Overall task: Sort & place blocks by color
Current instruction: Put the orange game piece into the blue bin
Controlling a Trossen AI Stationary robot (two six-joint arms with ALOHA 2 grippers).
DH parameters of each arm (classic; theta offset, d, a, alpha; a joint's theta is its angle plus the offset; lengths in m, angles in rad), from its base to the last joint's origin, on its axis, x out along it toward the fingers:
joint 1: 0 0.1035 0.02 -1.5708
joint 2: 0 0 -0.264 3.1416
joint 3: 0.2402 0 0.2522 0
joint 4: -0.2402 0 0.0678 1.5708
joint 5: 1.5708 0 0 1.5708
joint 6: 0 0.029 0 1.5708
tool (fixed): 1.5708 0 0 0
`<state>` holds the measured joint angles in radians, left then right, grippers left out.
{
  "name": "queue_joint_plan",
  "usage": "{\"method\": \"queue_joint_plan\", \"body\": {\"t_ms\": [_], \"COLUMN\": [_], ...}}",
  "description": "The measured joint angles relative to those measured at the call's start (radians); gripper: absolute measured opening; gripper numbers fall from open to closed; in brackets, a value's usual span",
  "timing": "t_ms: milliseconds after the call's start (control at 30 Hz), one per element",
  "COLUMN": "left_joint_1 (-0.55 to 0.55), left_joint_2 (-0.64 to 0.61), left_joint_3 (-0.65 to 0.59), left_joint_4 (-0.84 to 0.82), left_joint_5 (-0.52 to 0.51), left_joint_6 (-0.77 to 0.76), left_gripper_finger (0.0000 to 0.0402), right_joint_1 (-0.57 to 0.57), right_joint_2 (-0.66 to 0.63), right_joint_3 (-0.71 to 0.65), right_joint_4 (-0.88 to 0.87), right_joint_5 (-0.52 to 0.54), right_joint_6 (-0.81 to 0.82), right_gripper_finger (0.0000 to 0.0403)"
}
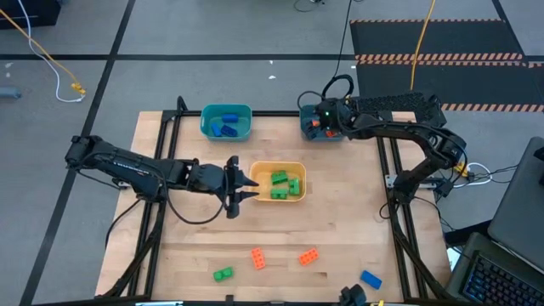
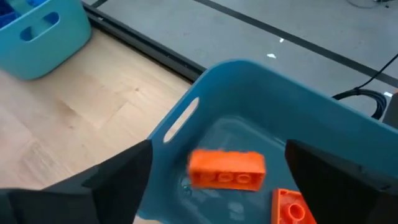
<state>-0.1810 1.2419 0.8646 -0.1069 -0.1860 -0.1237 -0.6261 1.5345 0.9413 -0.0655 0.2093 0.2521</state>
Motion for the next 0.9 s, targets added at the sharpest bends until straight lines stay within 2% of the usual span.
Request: {"method": "queue_joint_plan", "body": {"t_ms": [100,200,300,400,567,700,900], "left_joint_1": [0.000,0.000,0.000,0.000,0.000,0.000,0.002], "left_joint_2": [0.000,0.000,0.000,0.000,0.000,0.000,0.000], "left_joint_3": [0.000,0.000,0.000,0.000,0.000,0.000,0.000], "left_joint_4": [-0.019,-0.019,-0.032,-0.037,-0.039,-0.041,-0.015], "left_joint_5": [0.000,0.000,0.000,-0.001,-0.020,-0.038,-0.046], "left_joint_6": [-0.002,-0.002,-0.002,-0.002,0.006,0.007,0.014], "left_gripper_finger": [0.0129,0.0129,0.0129,0.0129,0.0129,0.0129,0.0129], "right_joint_1": [0.009,0.033,0.081,0.153,0.297,0.433,0.669], "right_joint_2": [-0.001,-0.011,-0.041,-0.080,-0.165,-0.212,-0.203], "right_joint_3": [0.000,0.000,0.000,0.000,0.000,0.000,0.000], "right_joint_4": [-0.018,-0.024,-0.035,-0.057,-0.136,-0.190,-0.253], "right_joint_5": [-0.004,-0.054,-0.130,-0.130,-0.101,-0.112,-0.209], "right_joint_6": [0.016,0.015,-0.006,-0.042,-0.078,-0.036,0.022], "right_gripper_finger": [0.0370,0.0367,0.0359,0.0349,0.0342,0.0341,0.0341]}}
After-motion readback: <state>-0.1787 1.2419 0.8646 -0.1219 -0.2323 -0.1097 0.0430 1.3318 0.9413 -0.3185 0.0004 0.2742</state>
